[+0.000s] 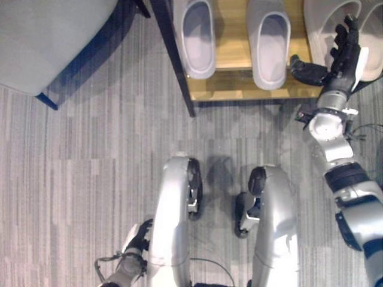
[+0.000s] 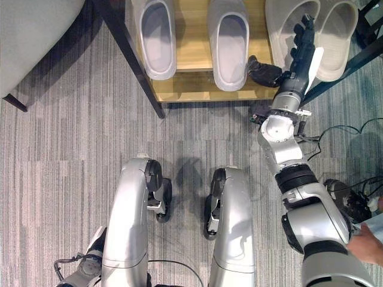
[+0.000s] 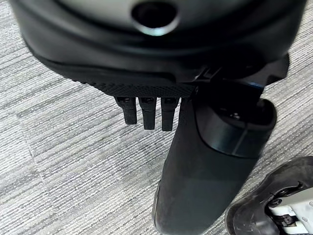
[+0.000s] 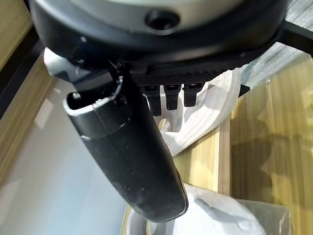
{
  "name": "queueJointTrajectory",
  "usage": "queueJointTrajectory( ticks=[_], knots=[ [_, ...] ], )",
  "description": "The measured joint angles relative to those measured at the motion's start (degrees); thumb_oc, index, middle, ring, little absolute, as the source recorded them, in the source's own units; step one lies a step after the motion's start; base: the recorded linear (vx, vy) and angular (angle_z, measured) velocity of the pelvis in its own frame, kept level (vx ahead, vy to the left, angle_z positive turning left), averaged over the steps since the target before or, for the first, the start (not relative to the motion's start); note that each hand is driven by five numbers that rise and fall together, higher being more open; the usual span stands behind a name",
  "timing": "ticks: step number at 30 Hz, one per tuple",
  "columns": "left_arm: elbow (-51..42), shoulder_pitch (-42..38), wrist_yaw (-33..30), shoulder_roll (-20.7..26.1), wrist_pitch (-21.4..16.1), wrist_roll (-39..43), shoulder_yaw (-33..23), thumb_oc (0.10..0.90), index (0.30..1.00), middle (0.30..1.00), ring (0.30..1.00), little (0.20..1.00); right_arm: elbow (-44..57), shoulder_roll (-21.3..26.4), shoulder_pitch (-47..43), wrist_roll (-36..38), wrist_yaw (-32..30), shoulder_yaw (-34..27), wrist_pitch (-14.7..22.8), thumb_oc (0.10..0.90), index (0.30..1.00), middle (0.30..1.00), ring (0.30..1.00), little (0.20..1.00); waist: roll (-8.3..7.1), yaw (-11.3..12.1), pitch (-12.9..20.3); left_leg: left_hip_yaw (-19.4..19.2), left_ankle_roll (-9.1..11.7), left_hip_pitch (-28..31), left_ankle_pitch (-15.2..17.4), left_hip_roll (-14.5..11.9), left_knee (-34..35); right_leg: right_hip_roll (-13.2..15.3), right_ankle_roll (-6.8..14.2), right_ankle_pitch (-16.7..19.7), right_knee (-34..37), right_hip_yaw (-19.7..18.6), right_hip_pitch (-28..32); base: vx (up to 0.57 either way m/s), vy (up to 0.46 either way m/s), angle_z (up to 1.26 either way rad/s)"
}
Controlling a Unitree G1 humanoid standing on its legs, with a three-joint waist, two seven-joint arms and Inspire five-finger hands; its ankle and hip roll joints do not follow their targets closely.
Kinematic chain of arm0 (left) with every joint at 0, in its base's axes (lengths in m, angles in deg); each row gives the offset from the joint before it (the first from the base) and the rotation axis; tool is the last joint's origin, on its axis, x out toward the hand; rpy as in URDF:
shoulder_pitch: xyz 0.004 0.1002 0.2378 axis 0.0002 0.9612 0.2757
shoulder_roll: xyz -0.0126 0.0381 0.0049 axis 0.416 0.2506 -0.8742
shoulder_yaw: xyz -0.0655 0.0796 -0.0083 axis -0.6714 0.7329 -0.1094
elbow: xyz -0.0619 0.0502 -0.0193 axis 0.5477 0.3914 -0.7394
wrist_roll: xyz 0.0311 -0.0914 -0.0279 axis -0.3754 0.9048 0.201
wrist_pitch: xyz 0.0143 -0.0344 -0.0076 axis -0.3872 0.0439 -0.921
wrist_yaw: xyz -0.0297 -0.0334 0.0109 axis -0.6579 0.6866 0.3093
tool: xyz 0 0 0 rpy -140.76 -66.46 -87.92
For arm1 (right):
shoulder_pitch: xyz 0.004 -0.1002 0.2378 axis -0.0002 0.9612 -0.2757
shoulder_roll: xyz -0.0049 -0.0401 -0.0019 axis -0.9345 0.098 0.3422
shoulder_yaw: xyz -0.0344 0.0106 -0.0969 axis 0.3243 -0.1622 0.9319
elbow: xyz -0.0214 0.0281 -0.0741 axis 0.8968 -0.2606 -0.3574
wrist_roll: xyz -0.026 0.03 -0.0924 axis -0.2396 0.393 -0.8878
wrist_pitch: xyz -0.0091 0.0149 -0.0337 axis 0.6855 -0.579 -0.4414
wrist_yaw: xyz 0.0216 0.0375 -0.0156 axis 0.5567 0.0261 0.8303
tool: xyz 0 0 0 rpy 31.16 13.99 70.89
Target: Arrange the slippers neatly on the shoe rack.
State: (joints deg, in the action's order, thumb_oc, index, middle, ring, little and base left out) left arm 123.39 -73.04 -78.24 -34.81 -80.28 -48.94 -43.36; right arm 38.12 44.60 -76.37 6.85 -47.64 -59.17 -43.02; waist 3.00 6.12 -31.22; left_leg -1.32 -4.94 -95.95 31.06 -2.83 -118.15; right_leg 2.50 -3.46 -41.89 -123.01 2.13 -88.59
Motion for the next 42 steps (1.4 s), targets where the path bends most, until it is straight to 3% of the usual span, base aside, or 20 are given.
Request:
queueJointTrajectory(
  ticks=[9,20,42],
  knots=[
    [0.0,0.0,-0.1,-0.1,0.4,-1.3,-1.3,0.8,0.9,0.9,0.9,0.9,8.7,-0.3,0.3,-0.2,0.0,-0.1,1.6,0.8,0.9,0.9,0.9,0.9,-0.06,0.2,0.0,0.0,0.0,0.0,0.0,0.0,-0.1,0.0,0.1,-0.1,-0.1,0.0,0.1,0.0,0.0,0.0],
    [0.1,0.0,-0.2,-0.1,0.5,-1.5,-1.5,0.8,0.9,0.9,0.9,0.9,0.9,-3.1,0.4,0.1,1.3,0.2,0.4,0.8,0.9,0.9,0.9,0.9,-0.19,0.3,-0.1,0.0,0.0,0.0,0.0,0.0,-0.9,0.1,0.0,-0.2,-1.0,0.0,0.1,0.0,0.0,0.0],
    [0.7,0.0,-0.4,-0.2,0.5,-1.5,-1.7,0.8,0.9,0.9,0.9,0.9,1.4,-4.5,0.3,-0.2,1.4,0.2,-0.5,0.8,0.9,0.9,0.9,0.9,-0.23,0.5,-0.1,0.0,0.1,0.0,0.1,0.1,-1.1,0.1,-0.1,-0.4,-1.2,0.0,0.2,0.0,0.0,0.0]
  ],
)
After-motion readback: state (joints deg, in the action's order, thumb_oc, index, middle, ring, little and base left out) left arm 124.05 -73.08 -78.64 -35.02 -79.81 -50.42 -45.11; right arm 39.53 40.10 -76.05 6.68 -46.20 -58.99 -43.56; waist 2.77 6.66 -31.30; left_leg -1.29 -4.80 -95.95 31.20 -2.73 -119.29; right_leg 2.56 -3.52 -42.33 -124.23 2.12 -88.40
